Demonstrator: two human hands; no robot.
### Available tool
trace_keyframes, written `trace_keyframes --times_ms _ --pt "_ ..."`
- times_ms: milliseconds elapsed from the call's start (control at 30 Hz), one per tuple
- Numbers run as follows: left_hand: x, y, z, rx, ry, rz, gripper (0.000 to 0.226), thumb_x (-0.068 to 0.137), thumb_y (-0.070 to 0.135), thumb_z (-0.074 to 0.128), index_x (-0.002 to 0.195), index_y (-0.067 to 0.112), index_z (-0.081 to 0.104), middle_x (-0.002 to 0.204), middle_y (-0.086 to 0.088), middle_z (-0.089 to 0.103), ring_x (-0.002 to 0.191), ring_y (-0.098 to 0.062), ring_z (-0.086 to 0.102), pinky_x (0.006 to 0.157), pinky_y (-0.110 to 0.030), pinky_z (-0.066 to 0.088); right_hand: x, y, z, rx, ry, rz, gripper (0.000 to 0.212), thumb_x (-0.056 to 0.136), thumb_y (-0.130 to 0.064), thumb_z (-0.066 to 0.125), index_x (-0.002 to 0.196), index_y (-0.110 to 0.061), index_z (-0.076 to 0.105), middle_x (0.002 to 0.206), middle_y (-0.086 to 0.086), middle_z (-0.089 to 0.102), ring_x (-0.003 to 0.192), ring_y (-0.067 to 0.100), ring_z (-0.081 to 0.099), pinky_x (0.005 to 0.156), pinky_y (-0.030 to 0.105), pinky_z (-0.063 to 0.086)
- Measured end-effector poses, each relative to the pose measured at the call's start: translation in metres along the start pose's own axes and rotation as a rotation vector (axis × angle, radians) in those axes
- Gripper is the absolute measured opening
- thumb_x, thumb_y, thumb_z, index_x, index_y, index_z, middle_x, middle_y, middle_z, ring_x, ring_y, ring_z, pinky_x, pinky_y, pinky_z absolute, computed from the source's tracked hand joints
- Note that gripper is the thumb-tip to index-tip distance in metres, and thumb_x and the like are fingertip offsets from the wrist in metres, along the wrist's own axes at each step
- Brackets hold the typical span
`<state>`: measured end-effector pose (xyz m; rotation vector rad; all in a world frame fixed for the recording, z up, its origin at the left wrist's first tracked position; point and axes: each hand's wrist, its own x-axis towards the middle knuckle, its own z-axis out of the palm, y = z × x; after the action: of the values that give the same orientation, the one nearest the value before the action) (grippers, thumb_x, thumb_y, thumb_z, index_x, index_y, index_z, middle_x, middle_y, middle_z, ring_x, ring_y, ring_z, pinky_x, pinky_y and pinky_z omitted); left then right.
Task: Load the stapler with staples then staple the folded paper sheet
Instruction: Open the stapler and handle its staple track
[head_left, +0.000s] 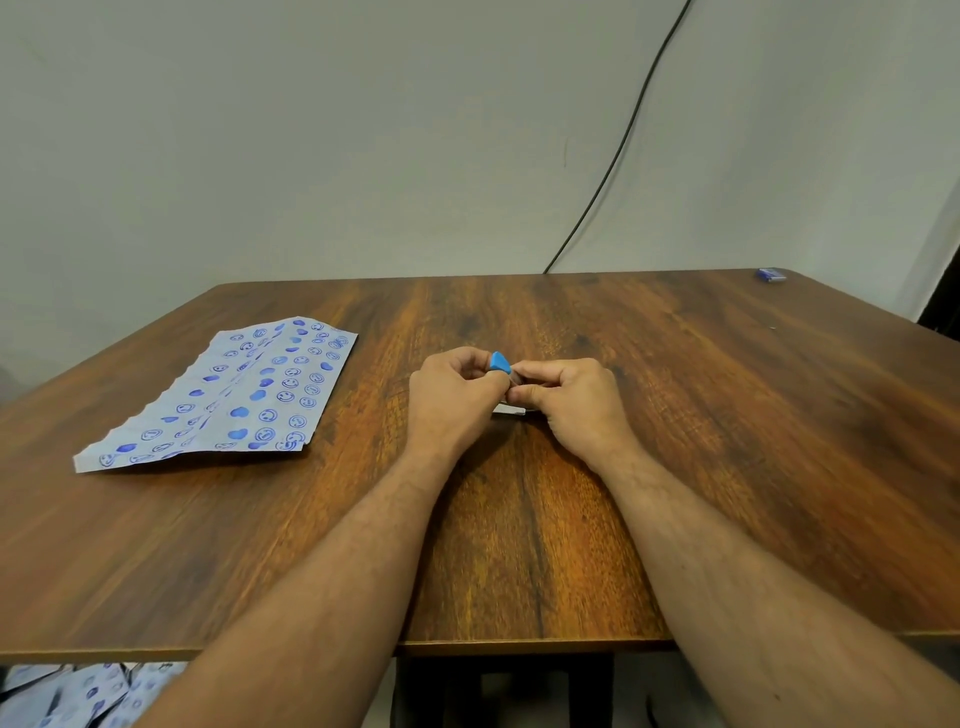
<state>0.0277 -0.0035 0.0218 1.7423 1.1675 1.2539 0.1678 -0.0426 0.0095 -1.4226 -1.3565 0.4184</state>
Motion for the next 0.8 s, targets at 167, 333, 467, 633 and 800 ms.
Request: trace_keyframes --times_ms 167,333,467,633,800 --pt "0.002 -0.005 0.001 0.039 0.052 -0.024 0.013 0.078 0.018 0.067 0.068 0.020 0.075 0.063 0.006 0.073 0.067 -0.011 0.072 0.071 -0.034 0.061 0.000 -0.001 0.001 0.028 0.058 0.023 0.030 0.081 -0.007 0.079 0.109 -0.018 0.079 0.093 -0.018 0.072 0.083 -0.019 0.064 0.080 0.001 0.046" --pt "0.001 -0.004 0.000 0.020 -0.004 0.023 0.018 0.081 0.014 0.063 0.074 0.025 0.076 0.074 0.008 0.076 0.075 -0.007 0.073 0.075 -0.030 0.060 0.003 0.000 0.002 -0.021 0.113 0.026 0.033 0.085 -0.015 0.078 0.118 -0.015 0.075 0.107 -0.010 0.073 0.095 -0.006 0.064 0.079 -0.001 0.041" --pt "0.001 -0.005 -0.002 0.051 -0.006 0.029 0.027 0.078 0.007 0.057 0.085 0.027 0.074 0.080 0.008 0.076 0.079 -0.004 0.072 0.074 -0.021 0.055 0.008 0.005 0.002 -0.011 0.218 0.064 0.031 0.089 -0.021 0.074 0.119 -0.016 0.074 0.108 -0.007 0.075 0.098 0.005 0.068 0.092 0.023 0.053" --pt "0.002 -0.005 -0.008 0.156 -0.050 0.032 0.038 0.076 0.001 0.054 0.092 0.026 0.078 0.084 0.012 0.076 0.082 -0.001 0.070 0.077 -0.019 0.055 0.010 0.009 0.001 0.033 0.324 0.136 0.038 0.087 -0.023 0.075 0.123 -0.020 0.065 0.098 -0.005 0.073 0.092 0.012 0.071 0.085 0.036 0.059" --pt "0.003 -0.007 -0.017 0.165 -0.101 -0.031 0.042 0.076 0.004 0.058 0.105 0.025 0.080 0.096 0.010 0.078 0.088 0.001 0.069 0.078 -0.012 0.051 0.008 0.011 -0.001 0.071 0.386 0.180 0.054 0.088 -0.013 0.076 0.132 -0.029 0.050 0.108 -0.002 0.068 0.086 0.005 0.067 0.066 0.013 0.052"
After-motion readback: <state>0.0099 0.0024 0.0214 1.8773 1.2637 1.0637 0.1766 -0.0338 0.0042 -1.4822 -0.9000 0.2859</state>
